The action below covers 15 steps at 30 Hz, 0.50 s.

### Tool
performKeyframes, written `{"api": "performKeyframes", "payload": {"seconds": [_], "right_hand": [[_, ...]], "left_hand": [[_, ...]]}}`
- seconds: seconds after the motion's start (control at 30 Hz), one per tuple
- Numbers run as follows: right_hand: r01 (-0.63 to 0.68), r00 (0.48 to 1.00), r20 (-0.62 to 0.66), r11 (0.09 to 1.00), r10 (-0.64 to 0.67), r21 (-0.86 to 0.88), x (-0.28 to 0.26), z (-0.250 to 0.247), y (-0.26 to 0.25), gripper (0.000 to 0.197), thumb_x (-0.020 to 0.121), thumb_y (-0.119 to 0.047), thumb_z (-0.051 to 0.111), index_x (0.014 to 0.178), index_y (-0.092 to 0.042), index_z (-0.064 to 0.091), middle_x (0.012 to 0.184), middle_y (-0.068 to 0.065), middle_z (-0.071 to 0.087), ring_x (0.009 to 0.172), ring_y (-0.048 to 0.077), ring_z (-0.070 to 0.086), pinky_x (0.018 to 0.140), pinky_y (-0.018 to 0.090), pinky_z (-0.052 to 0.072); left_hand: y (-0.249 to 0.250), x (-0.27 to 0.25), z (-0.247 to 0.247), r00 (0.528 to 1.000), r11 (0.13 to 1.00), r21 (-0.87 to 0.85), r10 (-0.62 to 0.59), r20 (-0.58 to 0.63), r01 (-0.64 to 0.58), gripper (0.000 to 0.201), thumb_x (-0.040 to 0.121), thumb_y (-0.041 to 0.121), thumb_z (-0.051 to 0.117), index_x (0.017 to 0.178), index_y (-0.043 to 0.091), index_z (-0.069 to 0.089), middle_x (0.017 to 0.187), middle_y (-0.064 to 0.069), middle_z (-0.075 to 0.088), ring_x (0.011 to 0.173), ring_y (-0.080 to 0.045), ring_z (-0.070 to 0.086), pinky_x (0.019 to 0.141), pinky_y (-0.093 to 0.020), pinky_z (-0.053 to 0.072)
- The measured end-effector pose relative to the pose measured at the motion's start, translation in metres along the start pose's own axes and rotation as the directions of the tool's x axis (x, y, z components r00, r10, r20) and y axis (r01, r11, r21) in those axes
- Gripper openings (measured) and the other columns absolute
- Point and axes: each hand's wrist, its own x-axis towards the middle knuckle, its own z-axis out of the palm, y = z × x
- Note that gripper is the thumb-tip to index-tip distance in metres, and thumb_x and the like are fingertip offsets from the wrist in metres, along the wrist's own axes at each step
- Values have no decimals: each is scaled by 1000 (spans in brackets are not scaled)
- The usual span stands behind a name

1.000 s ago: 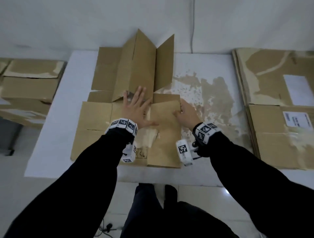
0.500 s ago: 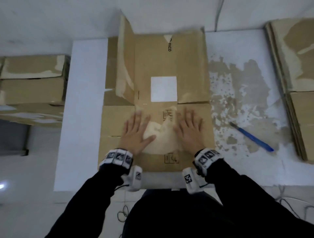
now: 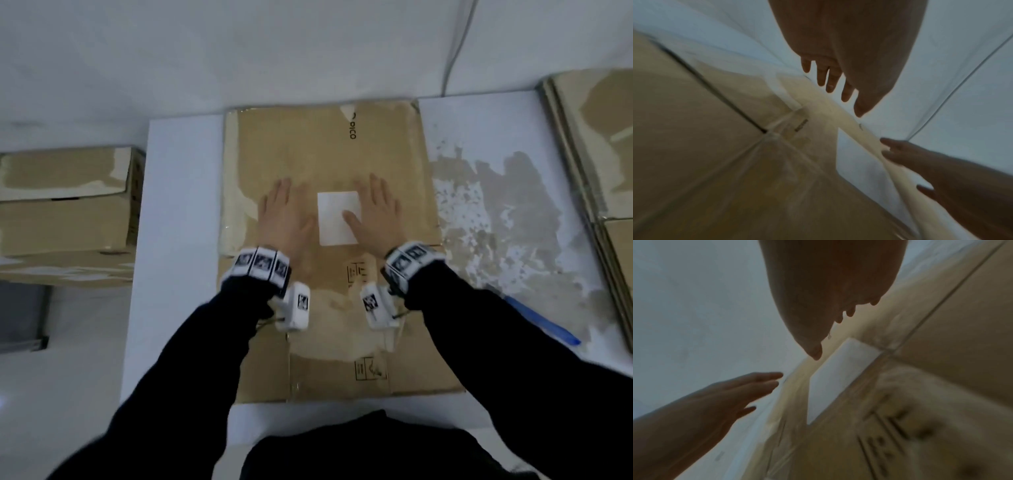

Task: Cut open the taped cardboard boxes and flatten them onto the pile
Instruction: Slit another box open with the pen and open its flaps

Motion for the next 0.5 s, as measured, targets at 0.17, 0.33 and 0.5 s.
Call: {"api": "performKeyframes", "payload": {"seconds": [0.17, 0.33, 0.5], "right_hand": [[43, 978, 210, 976, 3, -213, 28, 24, -6, 66, 94, -61, 18, 146, -39, -16, 153, 0, -32, 138, 34, -31, 105, 64, -15], [17, 965, 260, 983, 32, -183, 33, 18, -7, 69, 94, -61, 26, 147, -40, -14, 153, -1, -32, 138, 33, -31, 106, 62, -16], [-78, 976, 200, 995, 87, -54, 0, -1, 35, 69, 96, -46, 39, 150, -36, -4, 157, 0, -22, 142, 32, -23, 114, 49, -8]], "left_hand": [[-8, 37, 38, 974, 987, 159, -54, 218, 19, 72, 100, 48, 25, 151, 16, -15, 157, -9, -23, 144, -27, -22, 114, -48, -15], [-7, 33, 34, 976, 993, 114, -53, 209, 29, 73, 99, 52, 28, 151, 22, -13, 157, -5, -23, 144, -25, -22, 114, -51, -14], [-28, -10, 17, 891, 900, -47, -421, 168, 434, 76, 92, 59, 35, 150, 37, -9, 157, -2, -24, 145, -23, -21, 108, -64, -10]]}}
